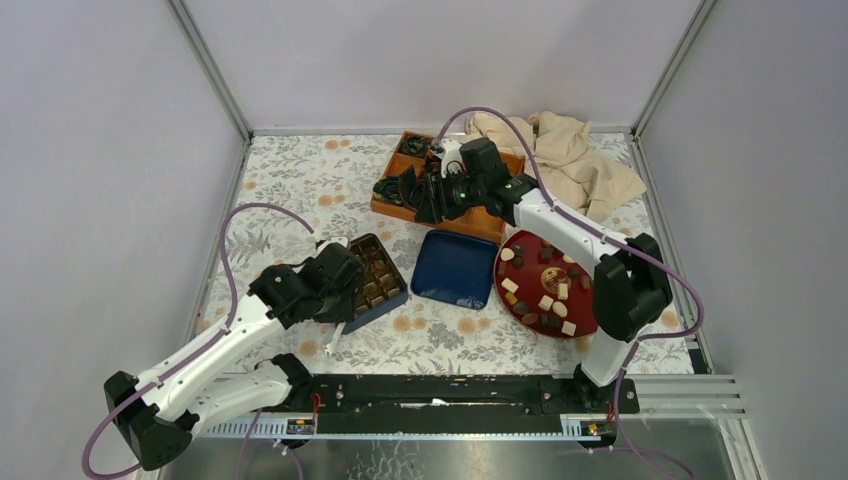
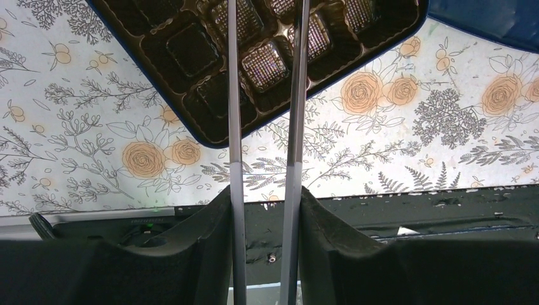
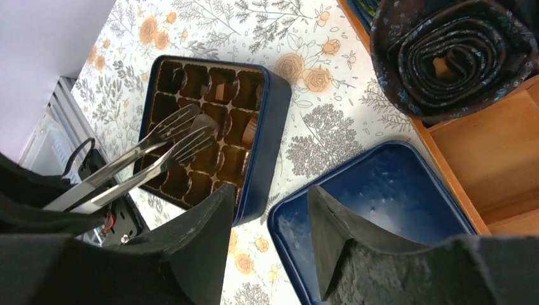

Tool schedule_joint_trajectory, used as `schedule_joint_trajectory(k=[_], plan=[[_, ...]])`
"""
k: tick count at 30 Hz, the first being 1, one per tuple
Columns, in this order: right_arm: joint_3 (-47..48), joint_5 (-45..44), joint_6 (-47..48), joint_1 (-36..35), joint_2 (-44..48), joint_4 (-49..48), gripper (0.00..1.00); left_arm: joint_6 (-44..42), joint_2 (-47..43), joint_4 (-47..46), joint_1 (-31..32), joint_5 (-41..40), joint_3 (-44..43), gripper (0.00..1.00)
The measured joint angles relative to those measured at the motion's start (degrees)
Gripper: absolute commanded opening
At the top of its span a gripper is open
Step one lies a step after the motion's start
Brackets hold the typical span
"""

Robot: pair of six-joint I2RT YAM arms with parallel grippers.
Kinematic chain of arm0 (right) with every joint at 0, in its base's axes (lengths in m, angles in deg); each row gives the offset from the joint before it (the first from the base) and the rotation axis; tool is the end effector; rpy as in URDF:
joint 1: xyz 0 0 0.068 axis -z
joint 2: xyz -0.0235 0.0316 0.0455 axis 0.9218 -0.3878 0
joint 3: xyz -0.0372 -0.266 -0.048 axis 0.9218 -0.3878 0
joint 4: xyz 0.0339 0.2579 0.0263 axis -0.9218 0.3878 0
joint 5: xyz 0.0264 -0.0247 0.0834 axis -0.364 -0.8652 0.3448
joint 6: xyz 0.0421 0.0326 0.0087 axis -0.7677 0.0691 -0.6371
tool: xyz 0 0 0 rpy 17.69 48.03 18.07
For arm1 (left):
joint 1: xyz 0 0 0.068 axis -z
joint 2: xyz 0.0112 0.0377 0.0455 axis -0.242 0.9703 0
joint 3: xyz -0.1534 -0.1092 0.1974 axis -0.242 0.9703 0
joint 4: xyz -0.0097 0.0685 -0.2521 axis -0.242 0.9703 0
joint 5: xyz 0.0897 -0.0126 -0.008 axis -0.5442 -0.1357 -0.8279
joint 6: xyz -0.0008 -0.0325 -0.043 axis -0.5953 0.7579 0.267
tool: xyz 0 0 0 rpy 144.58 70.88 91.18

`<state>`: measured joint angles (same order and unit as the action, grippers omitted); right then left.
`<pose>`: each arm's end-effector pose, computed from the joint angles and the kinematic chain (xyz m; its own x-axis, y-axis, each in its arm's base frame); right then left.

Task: Pack the chocolate
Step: Pick up the fake chocolate from the plate.

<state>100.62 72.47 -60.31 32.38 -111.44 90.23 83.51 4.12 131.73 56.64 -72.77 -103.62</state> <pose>0.3300 0.2477 0.2964 -0.5879 -0.1764 -0.7895 -0.7075 0.5853 0.3960 0.1154 -0.0970 0.2718 -0.9069 -0.0462 -0.4188 0.0103 0.9912 -0.1316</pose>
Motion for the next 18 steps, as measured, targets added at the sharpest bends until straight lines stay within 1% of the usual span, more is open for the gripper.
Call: schedule_joint_trajectory(k=[4, 5, 7, 15, 18], plan=[[-1.79, 1.55, 1.42, 0.85, 2.25, 0.46, 0.55, -0.35, 1.03, -0.59, 0.0, -0.72, 0.0, 0.37], [-2.19, 1.81, 1.73, 1.16, 2.91, 0.5, 0.57, -0.42, 1.2, -0.74, 0.0, -0.87, 0.0, 0.39], [-3.1, 2.49, 2.32, 1.95, 4.5, 0.55, 0.58, -0.57, 1.31, -0.9, 0.0, -1.11, 0.0, 0.41], [-7.08, 4.17, 5.44, 4.46, 10.62, 0.87, 0.69, -1.05, 1.31, -0.92, 0.0, -1.73, 0.0, 0.46], [-8.5, 4.79, 6.62, 5.01, 12.46, 0.83, 0.71, -1.09, 1.29, -0.92, 0.0, -1.84, 0.0, 0.48]])
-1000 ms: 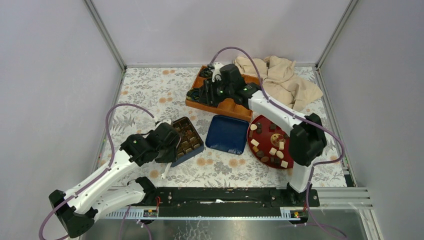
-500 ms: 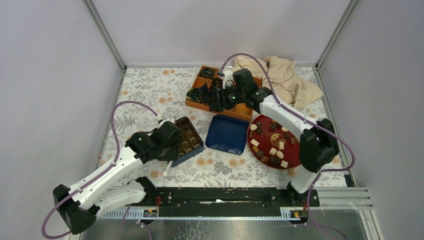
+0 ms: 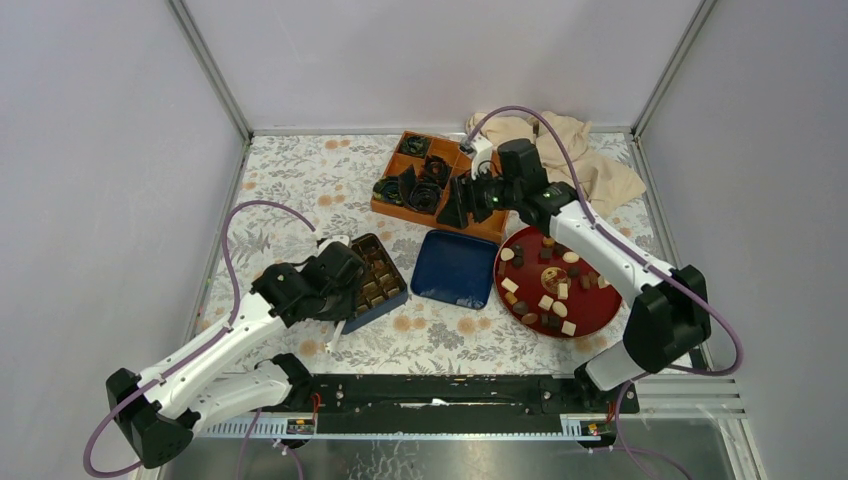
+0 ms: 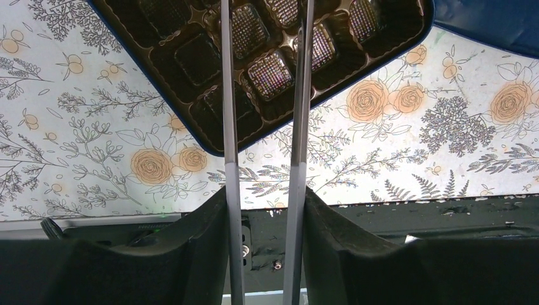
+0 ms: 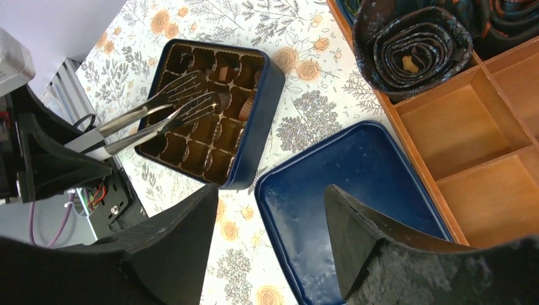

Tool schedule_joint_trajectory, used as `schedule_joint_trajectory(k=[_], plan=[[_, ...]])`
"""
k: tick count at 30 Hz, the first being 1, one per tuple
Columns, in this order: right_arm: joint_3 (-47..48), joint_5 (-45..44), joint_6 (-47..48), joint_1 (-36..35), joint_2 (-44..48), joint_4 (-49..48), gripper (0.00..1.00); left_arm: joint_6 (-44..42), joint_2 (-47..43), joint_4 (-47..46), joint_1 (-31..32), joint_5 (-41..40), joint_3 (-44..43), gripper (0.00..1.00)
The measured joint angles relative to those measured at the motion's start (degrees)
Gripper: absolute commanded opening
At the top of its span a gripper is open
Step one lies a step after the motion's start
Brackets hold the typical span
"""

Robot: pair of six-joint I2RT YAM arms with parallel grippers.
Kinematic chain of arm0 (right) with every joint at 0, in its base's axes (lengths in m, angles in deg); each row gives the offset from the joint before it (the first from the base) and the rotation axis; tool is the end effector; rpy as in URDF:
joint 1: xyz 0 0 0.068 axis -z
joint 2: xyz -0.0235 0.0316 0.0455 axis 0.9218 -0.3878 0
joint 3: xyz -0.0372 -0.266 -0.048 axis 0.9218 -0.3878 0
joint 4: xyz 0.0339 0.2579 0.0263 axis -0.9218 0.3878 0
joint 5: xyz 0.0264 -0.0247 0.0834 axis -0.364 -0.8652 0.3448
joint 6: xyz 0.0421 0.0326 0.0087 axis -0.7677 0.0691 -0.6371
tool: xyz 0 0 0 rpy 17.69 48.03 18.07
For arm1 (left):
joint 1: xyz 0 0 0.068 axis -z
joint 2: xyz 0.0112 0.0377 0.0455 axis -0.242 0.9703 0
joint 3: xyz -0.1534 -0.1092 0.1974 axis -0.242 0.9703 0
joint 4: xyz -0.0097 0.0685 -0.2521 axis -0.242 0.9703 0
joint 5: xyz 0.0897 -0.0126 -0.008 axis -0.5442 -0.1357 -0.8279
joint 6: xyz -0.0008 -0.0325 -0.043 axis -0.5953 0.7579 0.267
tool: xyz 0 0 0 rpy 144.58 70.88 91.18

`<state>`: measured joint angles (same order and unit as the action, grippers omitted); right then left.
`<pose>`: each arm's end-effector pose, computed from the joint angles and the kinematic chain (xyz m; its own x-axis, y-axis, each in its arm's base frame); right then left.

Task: Pack the chocolate
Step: Pick up the fake chocolate from the plate.

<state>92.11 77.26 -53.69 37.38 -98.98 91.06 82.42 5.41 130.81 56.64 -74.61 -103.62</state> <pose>0.3017 0.1932 0.3241 -0.4854 -0.1815 -0.8553 -0.7699 0.5524 0.3196 0.1199 -0.0996 0.2698 -0.8997 -0.0277 -0.4357 0.0165 0.9951 -0.0974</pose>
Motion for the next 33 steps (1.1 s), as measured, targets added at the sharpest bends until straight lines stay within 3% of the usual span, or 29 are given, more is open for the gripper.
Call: schedule_joint_trajectory(k=[8, 12, 15, 26, 33], plan=[[-4.07, 4.28, 2.84, 3.45, 3.58, 0.07, 0.75, -0.07, -1.2, 0.0, 0.0, 0.0, 0.0, 0.46], [-6.45, 10.43, 7.3, 7.65, 6.32, 1.38, 0.75, -0.13, -3.1, -0.17, 0.0, 0.87, -0.52, 0.43], [-9.11, 14.67, 11.69, 12.31, 10.38, 2.89, 0.82, -0.37, -5.79, -1.7, 0.0, 3.1, -1.25, 0.41], [-19.54, 22.36, 22.4, 34.45, 21.18, 9.42, 0.83, -1.64, -10.82, -15.21, 0.02, 14.32, -0.48, 0.37], [-22.97, 24.06, 23.91, 40.83, 22.93, 11.61, 0.83, -1.75, -9.33, -25.77, 0.83, 19.17, 2.49, 0.35]])
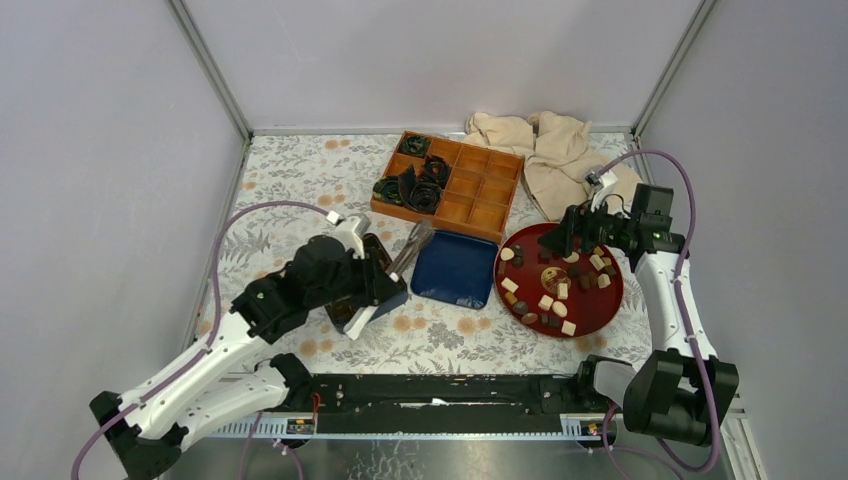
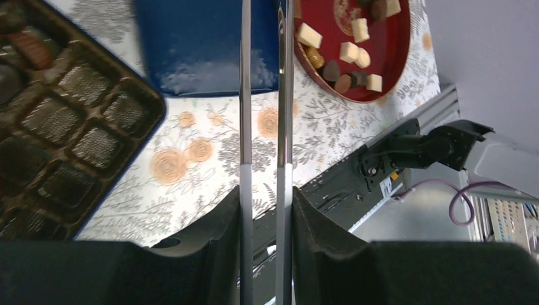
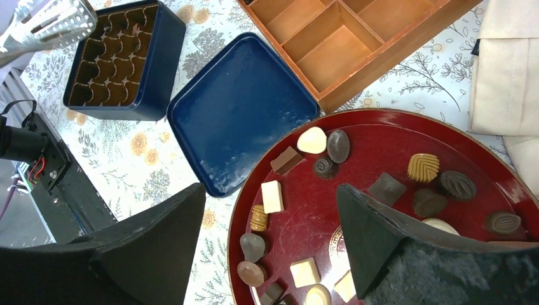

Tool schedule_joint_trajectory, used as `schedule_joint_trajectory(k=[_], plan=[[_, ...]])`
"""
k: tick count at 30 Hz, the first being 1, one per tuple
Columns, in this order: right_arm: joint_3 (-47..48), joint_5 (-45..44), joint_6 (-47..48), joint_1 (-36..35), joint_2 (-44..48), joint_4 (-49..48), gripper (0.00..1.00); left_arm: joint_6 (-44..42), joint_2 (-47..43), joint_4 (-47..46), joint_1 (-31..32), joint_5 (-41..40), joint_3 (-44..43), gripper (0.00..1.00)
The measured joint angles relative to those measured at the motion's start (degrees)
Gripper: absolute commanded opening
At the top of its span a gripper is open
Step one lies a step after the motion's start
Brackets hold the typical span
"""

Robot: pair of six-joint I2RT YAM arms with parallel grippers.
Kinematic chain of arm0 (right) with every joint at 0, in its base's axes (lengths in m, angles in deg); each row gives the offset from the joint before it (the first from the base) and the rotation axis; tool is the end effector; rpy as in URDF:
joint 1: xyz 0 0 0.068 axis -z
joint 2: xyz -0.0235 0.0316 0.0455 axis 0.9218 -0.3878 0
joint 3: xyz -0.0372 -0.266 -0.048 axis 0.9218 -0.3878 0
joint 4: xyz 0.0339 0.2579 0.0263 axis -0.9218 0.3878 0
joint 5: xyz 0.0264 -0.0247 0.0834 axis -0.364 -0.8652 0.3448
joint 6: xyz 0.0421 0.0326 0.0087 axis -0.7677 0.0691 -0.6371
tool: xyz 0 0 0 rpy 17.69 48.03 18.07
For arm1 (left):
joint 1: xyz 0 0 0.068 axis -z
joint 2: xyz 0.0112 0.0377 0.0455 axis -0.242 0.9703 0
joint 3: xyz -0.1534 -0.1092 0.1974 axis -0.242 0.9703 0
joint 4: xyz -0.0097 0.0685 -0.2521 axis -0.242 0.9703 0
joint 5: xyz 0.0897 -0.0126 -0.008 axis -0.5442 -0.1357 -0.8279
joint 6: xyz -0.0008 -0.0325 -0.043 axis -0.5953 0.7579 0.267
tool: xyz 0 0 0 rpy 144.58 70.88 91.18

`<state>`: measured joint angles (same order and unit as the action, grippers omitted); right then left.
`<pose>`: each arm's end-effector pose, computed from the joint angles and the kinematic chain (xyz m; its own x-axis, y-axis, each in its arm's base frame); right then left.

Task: Pack the chocolate
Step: Pick up the fake chocolate from the plate.

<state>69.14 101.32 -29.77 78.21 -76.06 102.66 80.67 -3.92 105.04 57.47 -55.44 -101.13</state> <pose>0.2372 -0.0169 0.2891 -0.4384 -0.1030 -0.8929 -0.6711 0.6983 0.2489 0.1163 -0.1156 0.3095 -0.7843 -0.1099 -0.6105 0.3318 0.7572 -0.5626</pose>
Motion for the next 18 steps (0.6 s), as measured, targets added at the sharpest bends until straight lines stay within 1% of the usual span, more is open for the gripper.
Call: schedule_joint_trajectory(k=[3, 7, 11, 18], plan=[[0.0, 0.52, 0.46, 0.74, 0.02, -0.02, 0.83, 0.33, 2.67, -4.74, 3.21, 0.46, 0.98, 0.36], [0.0, 0.61, 1.22, 1.2, -0.09, 0.0, 0.83, 0.46, 8.68, -10.93, 10.8, -0.68, 1.05, 0.36], [0.0, -0.04, 1.68, 1.62, -0.37, 0.04, 0.83, 0.33, 15.34, -16.06, 16.44, -2.01, 0.92, 0.36], [0.0, -2.05, 2.01, 2.49, -1.01, 0.42, 0.84, -0.83, 25.11, -21.9, 21.51, -4.02, -0.94, 0.36]])
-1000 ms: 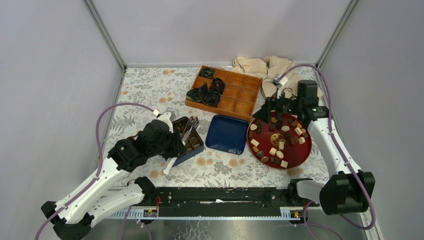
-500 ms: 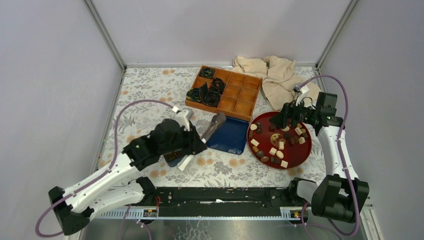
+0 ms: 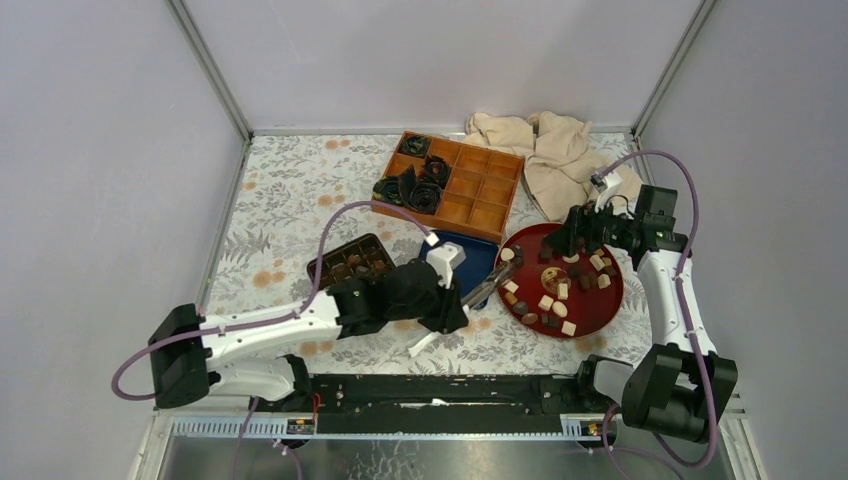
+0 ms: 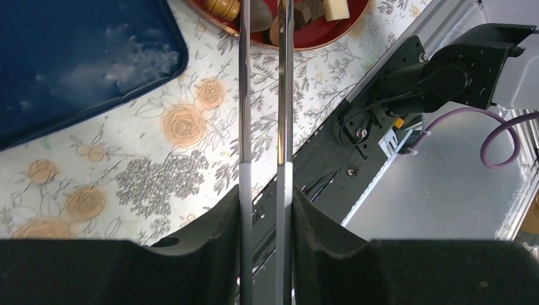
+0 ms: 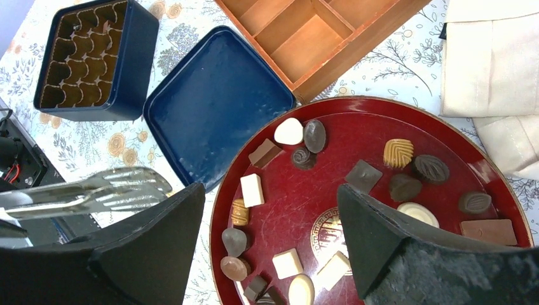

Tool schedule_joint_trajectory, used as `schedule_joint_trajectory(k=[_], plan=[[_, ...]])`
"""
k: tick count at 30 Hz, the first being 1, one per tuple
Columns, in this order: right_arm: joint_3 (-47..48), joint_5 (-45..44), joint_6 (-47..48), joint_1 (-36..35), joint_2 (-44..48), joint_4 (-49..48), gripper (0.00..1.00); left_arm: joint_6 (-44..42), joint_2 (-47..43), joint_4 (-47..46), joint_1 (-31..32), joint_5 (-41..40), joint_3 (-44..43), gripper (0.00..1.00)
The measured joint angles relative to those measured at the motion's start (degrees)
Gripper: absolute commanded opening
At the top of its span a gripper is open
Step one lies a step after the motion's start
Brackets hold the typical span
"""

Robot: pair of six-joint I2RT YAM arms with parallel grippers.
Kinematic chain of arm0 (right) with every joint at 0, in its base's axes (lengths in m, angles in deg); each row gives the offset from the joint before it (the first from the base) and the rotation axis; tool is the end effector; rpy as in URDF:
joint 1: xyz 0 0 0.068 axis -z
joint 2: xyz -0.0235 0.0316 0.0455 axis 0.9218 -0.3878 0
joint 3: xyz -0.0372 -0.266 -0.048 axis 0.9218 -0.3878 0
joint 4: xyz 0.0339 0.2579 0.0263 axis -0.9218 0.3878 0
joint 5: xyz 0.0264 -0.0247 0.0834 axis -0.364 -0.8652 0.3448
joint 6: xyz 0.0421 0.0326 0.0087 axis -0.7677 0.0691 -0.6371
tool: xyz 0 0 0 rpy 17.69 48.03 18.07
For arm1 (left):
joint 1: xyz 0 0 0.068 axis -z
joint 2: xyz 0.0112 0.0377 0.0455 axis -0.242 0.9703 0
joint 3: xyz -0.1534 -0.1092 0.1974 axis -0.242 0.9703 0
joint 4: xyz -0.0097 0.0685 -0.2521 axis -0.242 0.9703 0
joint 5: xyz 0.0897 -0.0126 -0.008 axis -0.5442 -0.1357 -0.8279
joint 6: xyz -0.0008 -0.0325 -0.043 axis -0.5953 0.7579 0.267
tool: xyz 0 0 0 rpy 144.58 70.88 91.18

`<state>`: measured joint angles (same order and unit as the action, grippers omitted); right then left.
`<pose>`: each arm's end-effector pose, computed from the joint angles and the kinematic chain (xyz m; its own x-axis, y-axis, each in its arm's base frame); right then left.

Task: Pack the chocolate
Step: Pick up the fake chocolate from the plate.

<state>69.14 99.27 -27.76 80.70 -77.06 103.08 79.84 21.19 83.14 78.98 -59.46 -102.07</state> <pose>0.2393 -0.0288 0.2841 -0.4491 -0.1125 -0.8864 -0.6288 0.7446 0.2241 0.1114 -0.2419 0.2630 -0.7598 0.1831 -0.6238 0.5730 0.6418 -0.5096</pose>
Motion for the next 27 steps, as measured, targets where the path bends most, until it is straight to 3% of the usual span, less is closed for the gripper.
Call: schedule_joint_trajectory(k=[17, 27], plan=[[0.0, -1.99, -3.06, 3.21, 0.0, -0.7, 0.86, -3.87, 10.64, -4.02, 3.34, -3.96, -6.64, 0.36], [-0.17, -1.95, -7.19, 8.2, 0.0, -3.39, 0.86, -8.39, 21.42, -4.35, 3.34, -3.85, -15.61, 0.36]])
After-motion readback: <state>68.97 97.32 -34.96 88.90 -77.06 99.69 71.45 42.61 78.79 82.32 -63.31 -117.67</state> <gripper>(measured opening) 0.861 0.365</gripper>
